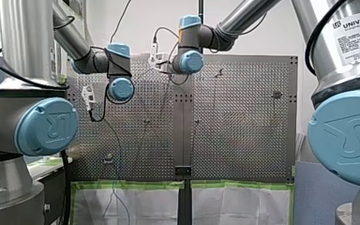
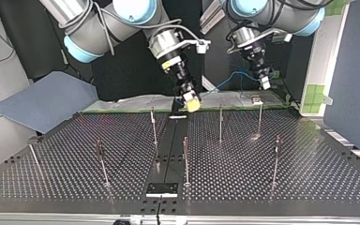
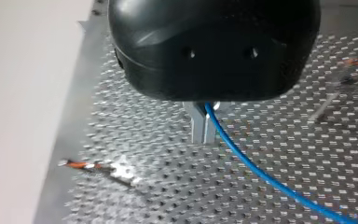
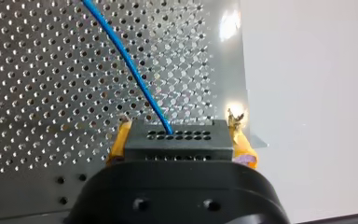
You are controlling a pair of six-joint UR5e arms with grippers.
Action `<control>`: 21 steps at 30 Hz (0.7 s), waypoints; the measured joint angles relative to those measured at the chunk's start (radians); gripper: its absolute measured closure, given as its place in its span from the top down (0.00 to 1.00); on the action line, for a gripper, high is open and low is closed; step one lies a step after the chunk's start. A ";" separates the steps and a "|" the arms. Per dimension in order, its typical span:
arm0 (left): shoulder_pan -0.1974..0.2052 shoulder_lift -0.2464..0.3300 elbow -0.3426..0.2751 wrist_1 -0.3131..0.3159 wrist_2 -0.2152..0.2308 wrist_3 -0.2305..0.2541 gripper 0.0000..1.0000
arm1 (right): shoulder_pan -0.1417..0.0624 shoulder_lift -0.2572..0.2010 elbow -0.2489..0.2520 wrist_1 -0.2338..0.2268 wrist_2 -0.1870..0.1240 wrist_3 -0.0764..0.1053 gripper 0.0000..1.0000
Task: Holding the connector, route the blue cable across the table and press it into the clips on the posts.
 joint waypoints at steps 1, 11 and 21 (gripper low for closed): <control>0.009 0.009 0.004 -0.004 0.009 -0.008 0.00 | 0.001 0.002 -0.004 0.001 0.000 0.000 0.00; 0.087 0.076 0.008 -0.062 0.103 -0.099 0.00 | 0.006 0.026 -0.048 0.032 0.008 0.006 0.00; 0.082 0.029 0.003 -0.071 0.188 -0.156 0.00 | 0.020 0.035 -0.139 0.076 0.019 0.009 0.00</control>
